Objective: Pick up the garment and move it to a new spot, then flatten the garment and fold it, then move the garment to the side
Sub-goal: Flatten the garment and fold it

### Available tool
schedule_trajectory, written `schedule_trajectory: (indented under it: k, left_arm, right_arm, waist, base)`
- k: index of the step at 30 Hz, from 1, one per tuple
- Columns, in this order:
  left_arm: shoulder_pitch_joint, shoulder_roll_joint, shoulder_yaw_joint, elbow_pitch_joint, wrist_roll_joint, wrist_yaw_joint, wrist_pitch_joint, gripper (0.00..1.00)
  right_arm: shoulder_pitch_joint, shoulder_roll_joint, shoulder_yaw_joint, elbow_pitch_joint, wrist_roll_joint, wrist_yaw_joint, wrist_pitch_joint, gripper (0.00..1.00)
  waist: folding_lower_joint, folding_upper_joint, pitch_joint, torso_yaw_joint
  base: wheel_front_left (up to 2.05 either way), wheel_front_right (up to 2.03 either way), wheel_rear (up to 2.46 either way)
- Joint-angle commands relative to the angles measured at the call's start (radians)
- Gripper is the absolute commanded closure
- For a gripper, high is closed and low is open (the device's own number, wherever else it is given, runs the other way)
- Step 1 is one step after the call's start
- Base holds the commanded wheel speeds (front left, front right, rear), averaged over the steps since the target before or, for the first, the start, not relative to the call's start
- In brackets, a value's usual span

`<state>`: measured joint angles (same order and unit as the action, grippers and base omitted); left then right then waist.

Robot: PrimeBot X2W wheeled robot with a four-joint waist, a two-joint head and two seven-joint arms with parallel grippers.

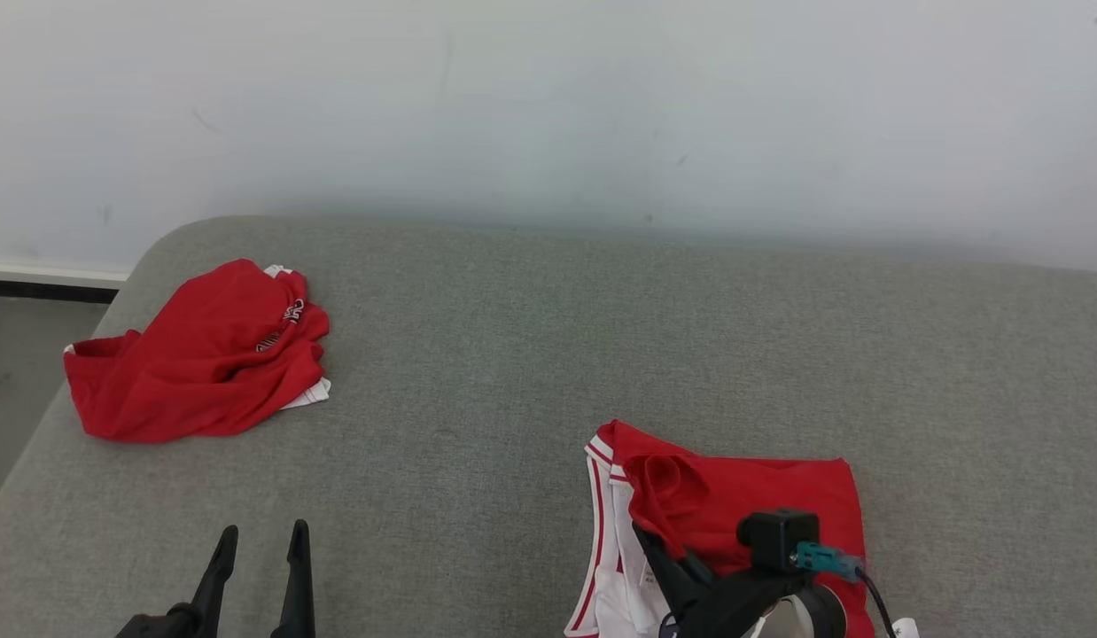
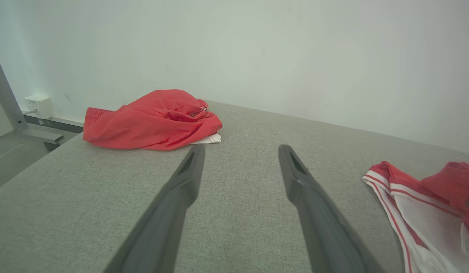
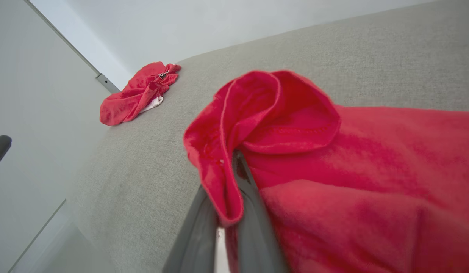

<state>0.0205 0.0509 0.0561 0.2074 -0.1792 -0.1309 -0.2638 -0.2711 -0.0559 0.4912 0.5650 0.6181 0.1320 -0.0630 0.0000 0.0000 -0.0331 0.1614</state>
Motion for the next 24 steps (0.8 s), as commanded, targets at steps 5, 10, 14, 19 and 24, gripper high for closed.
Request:
schedule_trajectory:
  k: [5,10,14,19,24]
  left_arm:
    - [-0.016,0.000,-0.002,0.013,-0.018,0.001,-0.001,0.00]
    - [-0.014,0.000,0.002,0.021,-0.021,0.001,-0.001,0.00]
    - [-0.012,0.000,-0.003,0.020,-0.022,0.001,-0.001,0.00]
    - [0.001,0.000,0.000,0.011,-0.026,0.001,-0.001,0.00]
    - [0.015,0.000,-0.014,0.001,-0.023,0.001,-0.001,0.00]
  right_arm:
    - [-0.032,0.006,0.038,0.044,0.032,-0.002,-0.063,0.00]
    - [-0.054,0.003,0.035,0.055,0.028,-0.002,-0.127,0.00]
    - [-0.040,-0.038,-0.001,0.027,0.017,-0.002,-0.168,0.00]
    - [0.025,-0.103,-0.101,-0.050,-0.010,-0.002,-0.196,0.00]
    - [0.121,-0.139,-0.231,-0.152,-0.076,-0.002,-0.202,0.00]
  waist:
    - [0.0000,0.0000,0.003,0.001]
    - [0.0000,0.0000,-0.005,-0.022]
    - [0.0000,0.0000,-0.015,-0.039]
    - [0.0000,0.0000,-0.025,-0.062]
    - [0.0000,0.0000,-0.027,-0.086]
  base:
    - [0.00,0.00,0.00]
    - [0.00,0.00,0.00]
    - [0.00,0.00,0.00]
    - [0.00,0.00,0.00]
    - [0.00,0.00,0.00]
